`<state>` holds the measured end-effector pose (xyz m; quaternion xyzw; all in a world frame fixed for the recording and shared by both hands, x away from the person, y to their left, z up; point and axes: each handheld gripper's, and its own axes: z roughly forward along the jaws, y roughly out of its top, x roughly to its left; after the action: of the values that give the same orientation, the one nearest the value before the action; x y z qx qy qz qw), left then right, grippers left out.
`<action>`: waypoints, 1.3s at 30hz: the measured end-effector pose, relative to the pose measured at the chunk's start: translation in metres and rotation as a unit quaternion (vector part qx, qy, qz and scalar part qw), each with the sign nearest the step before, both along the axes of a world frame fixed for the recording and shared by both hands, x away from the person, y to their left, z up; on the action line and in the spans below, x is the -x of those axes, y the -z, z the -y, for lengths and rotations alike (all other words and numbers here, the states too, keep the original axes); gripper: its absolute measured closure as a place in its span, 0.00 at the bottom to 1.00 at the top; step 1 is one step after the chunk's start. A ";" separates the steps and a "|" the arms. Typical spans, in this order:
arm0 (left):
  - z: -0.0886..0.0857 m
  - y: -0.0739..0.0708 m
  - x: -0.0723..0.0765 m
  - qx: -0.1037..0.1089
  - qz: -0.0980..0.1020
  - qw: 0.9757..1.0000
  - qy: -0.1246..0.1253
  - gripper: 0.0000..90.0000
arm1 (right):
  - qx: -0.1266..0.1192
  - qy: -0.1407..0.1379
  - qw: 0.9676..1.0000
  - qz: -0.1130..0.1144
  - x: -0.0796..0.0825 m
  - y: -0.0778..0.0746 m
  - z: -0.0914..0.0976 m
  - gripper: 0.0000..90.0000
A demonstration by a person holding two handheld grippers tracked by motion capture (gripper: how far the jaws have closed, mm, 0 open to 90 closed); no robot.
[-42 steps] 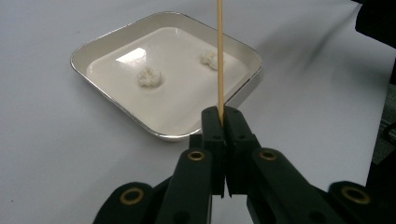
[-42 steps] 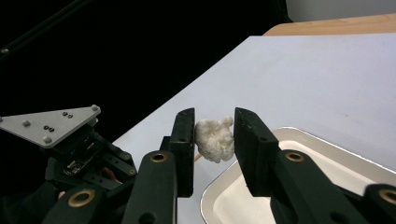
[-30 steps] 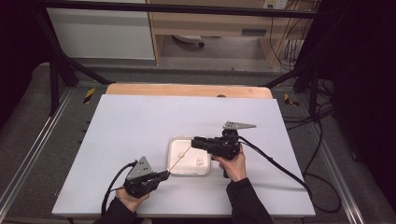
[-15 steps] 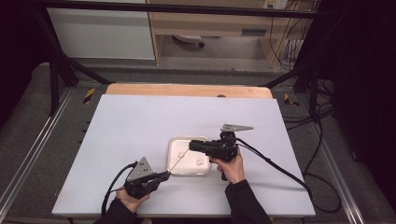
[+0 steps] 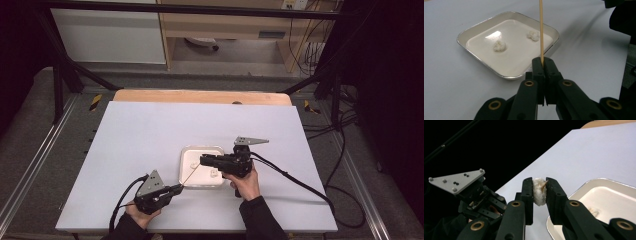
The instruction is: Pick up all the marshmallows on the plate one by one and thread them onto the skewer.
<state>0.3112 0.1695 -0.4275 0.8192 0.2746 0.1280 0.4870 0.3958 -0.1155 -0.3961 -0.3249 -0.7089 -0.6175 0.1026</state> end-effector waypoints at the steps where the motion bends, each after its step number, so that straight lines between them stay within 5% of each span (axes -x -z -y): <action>1: 0.001 -0.001 0.000 0.003 0.001 1.000 -0.003 0.98 | 0.005 -0.008 1.000 -0.004 0.000 0.002 -0.002 0.87; 8: 0.006 0.001 -0.003 0.000 -0.009 1.000 -0.014 0.98 | 0.027 -0.023 0.999 -0.012 0.006 0.019 -0.016 0.85; 26: 0.013 0.006 -0.007 0.008 -0.028 0.999 -0.017 0.98 | 0.057 -0.032 0.998 -0.009 0.016 0.034 -0.028 0.82; 35: 0.005 0.002 -0.008 0.018 -0.030 0.999 -0.023 0.98 | 0.085 -0.007 0.996 0.028 0.013 0.018 -0.017 0.49; 39: 0.000 0.003 -0.009 0.017 -0.035 0.999 -0.028 0.98 | 0.123 0.013 0.991 0.056 0.009 0.010 -0.010 0.35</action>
<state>0.3201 0.1694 -0.4303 0.8067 0.3165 0.1084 0.4872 0.3869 -0.1059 -0.4063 -0.3091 -0.7797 -0.5444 0.0138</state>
